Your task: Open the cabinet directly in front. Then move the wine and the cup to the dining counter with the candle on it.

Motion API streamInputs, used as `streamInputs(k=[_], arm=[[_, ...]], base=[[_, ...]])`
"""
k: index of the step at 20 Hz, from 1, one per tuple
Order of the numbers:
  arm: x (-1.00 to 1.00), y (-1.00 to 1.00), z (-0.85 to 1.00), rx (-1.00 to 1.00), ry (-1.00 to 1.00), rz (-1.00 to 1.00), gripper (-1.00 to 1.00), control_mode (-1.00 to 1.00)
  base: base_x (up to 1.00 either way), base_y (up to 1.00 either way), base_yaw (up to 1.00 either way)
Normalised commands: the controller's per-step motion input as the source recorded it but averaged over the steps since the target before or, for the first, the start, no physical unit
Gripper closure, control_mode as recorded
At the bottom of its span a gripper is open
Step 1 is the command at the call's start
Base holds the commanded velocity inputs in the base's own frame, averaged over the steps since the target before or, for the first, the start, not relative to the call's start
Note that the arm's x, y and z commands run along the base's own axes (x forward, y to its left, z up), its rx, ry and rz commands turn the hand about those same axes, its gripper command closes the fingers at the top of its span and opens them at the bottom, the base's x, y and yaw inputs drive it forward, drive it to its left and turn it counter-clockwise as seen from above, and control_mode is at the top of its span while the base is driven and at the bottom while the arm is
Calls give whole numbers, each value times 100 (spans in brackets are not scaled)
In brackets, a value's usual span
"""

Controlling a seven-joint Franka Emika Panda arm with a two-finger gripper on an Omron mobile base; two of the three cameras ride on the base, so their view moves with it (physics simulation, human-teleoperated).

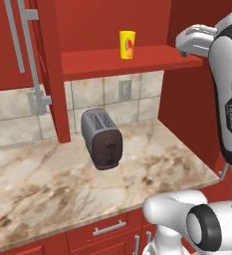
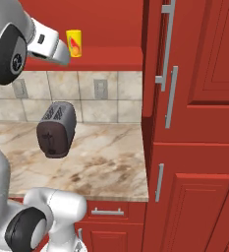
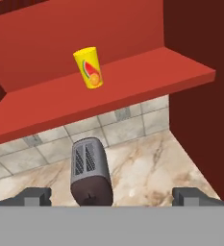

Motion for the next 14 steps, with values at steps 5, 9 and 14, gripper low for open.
streamInputs(k=[5, 9, 14], arm=[[60, -4, 11, 0, -2, 1, -100, -100], [66, -1, 0, 0, 0, 2, -100, -100], [57, 0, 0, 0, -4, 2, -100, -100]], base=[[0, 0, 0], [0, 0, 0], [0, 0, 0]])
